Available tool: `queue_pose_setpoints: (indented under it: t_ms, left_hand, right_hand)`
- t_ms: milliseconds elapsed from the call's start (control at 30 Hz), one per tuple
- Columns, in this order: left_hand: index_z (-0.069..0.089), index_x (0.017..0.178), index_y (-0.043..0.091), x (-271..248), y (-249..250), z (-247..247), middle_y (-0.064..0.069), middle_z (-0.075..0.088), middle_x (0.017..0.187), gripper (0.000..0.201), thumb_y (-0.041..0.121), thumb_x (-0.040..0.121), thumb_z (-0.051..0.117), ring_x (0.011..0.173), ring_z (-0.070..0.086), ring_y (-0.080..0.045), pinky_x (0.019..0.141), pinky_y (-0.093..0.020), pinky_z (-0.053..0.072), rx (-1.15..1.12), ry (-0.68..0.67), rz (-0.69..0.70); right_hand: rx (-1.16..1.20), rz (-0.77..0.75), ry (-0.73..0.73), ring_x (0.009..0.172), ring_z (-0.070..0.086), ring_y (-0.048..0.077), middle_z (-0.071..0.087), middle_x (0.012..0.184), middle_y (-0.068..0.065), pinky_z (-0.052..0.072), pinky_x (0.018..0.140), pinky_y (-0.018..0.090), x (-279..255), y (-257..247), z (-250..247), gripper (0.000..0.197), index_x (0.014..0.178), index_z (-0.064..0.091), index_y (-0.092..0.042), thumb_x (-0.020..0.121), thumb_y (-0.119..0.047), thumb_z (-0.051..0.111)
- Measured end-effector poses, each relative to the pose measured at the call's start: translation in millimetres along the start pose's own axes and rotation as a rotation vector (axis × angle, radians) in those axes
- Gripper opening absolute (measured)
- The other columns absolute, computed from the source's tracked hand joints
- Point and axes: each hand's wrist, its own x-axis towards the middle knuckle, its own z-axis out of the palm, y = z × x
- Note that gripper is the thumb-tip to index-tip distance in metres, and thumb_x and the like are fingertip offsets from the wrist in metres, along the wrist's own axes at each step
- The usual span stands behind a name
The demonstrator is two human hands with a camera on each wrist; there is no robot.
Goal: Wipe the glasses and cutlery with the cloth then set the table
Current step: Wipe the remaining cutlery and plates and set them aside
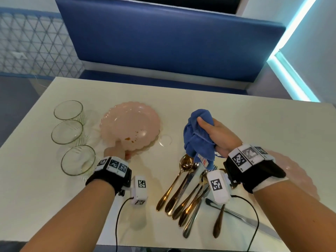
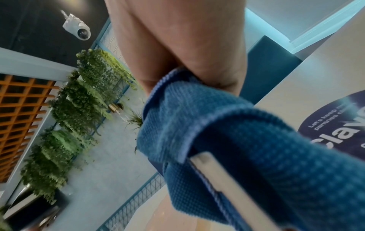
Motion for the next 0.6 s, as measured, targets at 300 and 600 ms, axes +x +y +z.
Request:
queue_pose_setpoints:
  t_ms: [300, 600]
  left_hand:
    - [0.05, 0.111, 0.001, -12, 24, 6, -0.017, 0.058, 0.11, 0.024, 0.009, 0.09, 0.041, 0.098, 0.057, -0.032, 0.087, -0.04, 0.053, -0.119, -0.079, 0.215]
    - [0.044, 0.121, 0.013, -57, 55, 13, -0.012, 0.055, 0.113, 0.031, 0.031, 0.101, 0.03, 0.097, 0.054, -0.026, 0.088, -0.044, 0.049, -0.358, -0.205, 0.345]
  right_hand:
    - [-0.688, -0.332, 0.1, 0.083, 0.058, 0.02, 0.059, 0.1, 0.007, 0.045, 0.067, 0.022, 16, -33, 27, 0.044, 0.124, 0.038, -0.008, 0.092, -0.034, 0.054]
    - [-1.285, -0.556, -0.145, 0.142, 0.022, 0.025, 0.026, 0.153, 0.006, 0.026, 0.112, 0.047, 41, -4, 57, 0.06, 0.144, 0.03, -0.02, 0.092, -0.036, 0.053]
